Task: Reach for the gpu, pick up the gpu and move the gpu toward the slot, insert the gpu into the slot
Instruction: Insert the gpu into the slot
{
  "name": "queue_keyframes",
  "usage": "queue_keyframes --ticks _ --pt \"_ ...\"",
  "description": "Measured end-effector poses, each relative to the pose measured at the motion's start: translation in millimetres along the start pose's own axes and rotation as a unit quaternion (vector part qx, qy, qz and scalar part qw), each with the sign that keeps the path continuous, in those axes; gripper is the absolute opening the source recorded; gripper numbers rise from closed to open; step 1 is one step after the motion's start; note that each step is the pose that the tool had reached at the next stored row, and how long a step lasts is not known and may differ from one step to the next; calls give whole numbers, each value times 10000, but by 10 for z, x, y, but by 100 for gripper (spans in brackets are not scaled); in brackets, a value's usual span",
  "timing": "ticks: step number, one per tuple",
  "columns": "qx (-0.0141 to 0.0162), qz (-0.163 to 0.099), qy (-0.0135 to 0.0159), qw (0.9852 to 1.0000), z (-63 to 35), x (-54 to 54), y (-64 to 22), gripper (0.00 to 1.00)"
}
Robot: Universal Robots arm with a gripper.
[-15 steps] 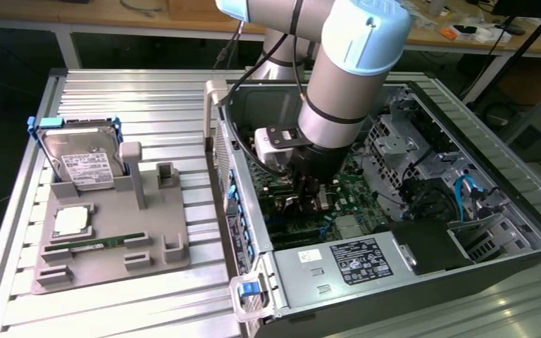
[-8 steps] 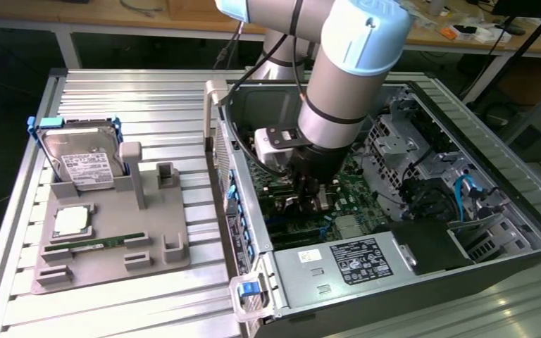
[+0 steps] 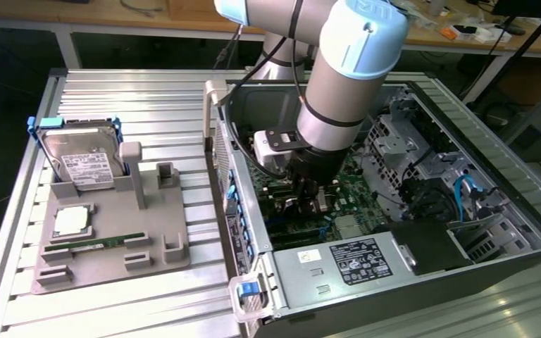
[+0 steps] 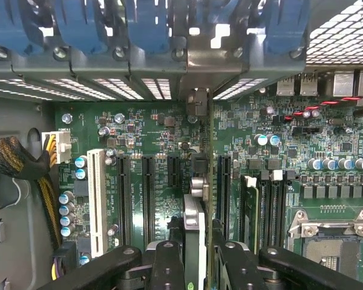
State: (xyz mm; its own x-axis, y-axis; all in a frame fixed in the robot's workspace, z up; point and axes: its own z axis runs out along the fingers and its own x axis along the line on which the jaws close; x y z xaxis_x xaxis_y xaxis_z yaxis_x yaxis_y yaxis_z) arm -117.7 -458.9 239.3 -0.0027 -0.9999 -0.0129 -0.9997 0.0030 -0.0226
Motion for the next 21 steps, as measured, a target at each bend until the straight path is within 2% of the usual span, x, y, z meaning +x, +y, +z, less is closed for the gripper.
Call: queue_keyframes --ticks 21 --pt "0 0 0 10000 0 0 0 27"
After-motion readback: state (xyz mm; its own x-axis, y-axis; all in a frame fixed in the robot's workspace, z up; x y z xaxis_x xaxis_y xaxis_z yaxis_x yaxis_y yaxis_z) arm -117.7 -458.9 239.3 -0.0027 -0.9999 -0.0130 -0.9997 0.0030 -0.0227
